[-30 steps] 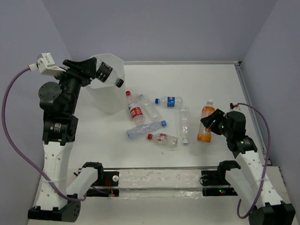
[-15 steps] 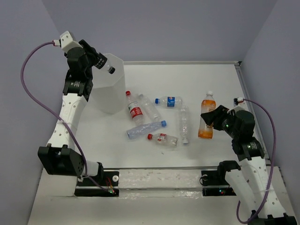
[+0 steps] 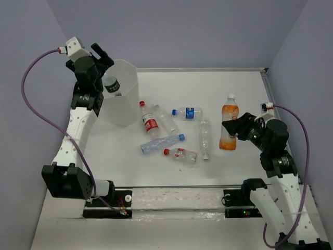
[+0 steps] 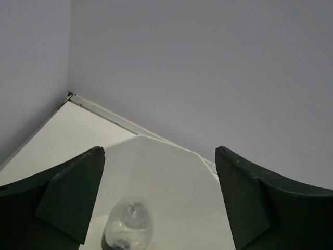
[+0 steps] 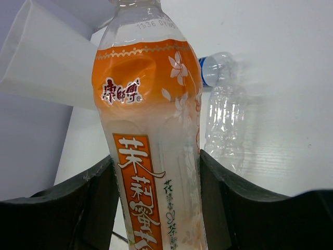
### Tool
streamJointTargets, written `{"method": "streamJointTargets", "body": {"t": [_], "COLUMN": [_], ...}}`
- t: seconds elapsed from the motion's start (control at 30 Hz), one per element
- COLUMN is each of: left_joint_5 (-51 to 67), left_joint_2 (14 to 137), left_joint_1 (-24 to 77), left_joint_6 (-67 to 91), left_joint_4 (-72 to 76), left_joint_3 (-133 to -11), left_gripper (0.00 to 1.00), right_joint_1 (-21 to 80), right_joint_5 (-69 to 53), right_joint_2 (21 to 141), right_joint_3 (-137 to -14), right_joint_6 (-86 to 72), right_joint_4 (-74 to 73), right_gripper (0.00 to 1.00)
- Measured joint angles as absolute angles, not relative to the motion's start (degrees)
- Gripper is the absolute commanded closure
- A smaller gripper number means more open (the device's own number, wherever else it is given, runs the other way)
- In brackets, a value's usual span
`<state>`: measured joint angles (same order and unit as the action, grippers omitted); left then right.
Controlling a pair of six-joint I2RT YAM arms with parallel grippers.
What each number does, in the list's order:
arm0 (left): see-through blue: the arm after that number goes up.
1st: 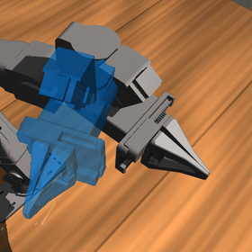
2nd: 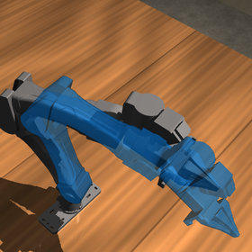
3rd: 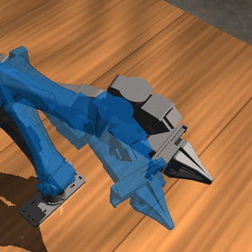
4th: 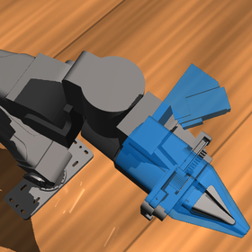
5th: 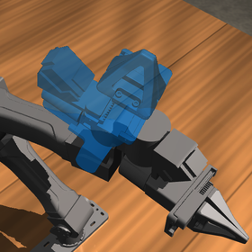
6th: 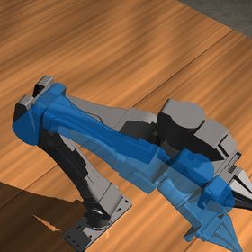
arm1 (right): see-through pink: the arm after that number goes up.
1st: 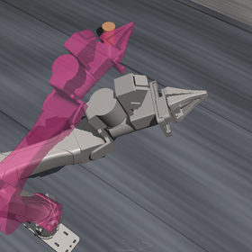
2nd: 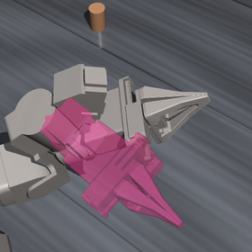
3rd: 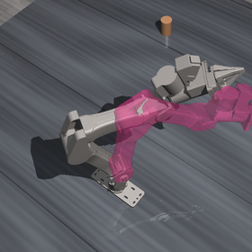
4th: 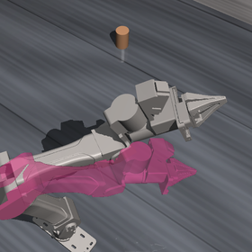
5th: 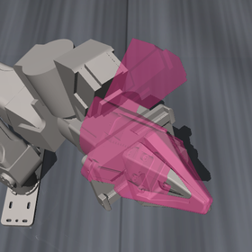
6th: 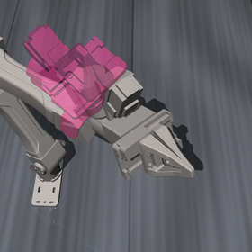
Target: Put the plastic bottles in the bin
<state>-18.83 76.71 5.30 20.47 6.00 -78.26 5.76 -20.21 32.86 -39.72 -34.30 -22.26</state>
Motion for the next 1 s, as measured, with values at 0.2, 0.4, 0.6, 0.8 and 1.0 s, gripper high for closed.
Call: {"method": "streamJointTargets", "body": {"t": [0.2,0.4,0.6,0.8,1.0], "left_joint_5": [-15.6,-8.9,-0.1,6.3,10.3], "left_joint_2": [73.0,57.8,38.7,31.3,27.7], "left_joint_1": [5.6,7.7,11.2,11.6,11.6], "left_joint_6": [21.2,24.0,25.0,24.9,25.0], "left_joint_4": [5.0,3.1,-1.1,-12.6,-24.2], "left_joint_3": [-78.7,-71.9,-60.0,-52.7,-44.9], "left_gripper": [0.01,0.01,0.01,0.01,0.01], "right_joint_1": [5.8,12.3,32.6,43.1,46.6], "right_joint_5": [-22.8,-23.1,-15.4,-11.6,-10.6], "right_joint_2": [34.7,42.2,59.3,81.3,100.8], "right_joint_3": [-41.0,-43.4,-59.9,-85.7,-110.1], "right_joint_6": [-35.9,-40.0,-36.1,-28.3,-22.9], "right_joint_4": [-18.6,-10.3,-6.9,-2.1,-1.8], "right_gripper": [0.55,0.54,0.53,0.55,0.57]}}
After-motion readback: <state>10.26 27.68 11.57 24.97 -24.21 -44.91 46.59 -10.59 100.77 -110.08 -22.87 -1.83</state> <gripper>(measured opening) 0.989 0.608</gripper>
